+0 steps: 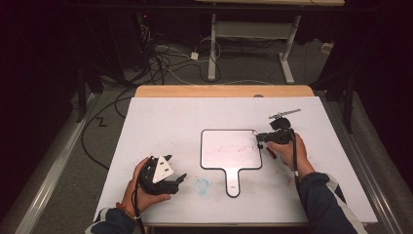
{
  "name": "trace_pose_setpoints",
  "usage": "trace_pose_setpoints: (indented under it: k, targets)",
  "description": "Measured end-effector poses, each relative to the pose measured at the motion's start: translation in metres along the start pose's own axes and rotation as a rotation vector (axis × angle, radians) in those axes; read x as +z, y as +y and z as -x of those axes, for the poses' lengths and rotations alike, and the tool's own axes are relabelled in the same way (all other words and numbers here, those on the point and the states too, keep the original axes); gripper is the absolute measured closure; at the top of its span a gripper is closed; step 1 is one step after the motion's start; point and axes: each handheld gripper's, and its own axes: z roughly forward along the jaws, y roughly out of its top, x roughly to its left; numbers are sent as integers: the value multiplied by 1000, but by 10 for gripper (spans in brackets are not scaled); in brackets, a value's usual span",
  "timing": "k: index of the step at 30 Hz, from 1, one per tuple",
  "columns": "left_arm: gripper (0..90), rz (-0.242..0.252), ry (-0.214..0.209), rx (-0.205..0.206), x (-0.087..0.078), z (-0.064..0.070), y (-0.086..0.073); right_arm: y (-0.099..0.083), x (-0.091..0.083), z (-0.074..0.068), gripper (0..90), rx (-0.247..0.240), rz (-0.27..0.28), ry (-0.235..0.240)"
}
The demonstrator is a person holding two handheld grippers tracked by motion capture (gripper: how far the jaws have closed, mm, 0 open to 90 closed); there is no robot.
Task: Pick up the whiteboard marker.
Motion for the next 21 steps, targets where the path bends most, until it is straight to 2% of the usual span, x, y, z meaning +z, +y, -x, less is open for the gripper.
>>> trace_pose_setpoints:
  k: [6,10,14,17,21]
  targets:
    - [211,86,-65,-84,2,-2,22,0,-26,-19,815,-42,141,32]
    - [215,127,-111,-100,9,4,41,-3,-37,-37,816,-85,220,62]
    - [221,154,-168,-114,21,14,63,-8,-43,-54,816,-108,280,94]
    - [233,147,-194,-96,32,28,82,-12,-43,-68,816,-137,311,115]
    - [236,168,-274,-118,46,44,101,-17,-42,-87,816,-181,338,135]
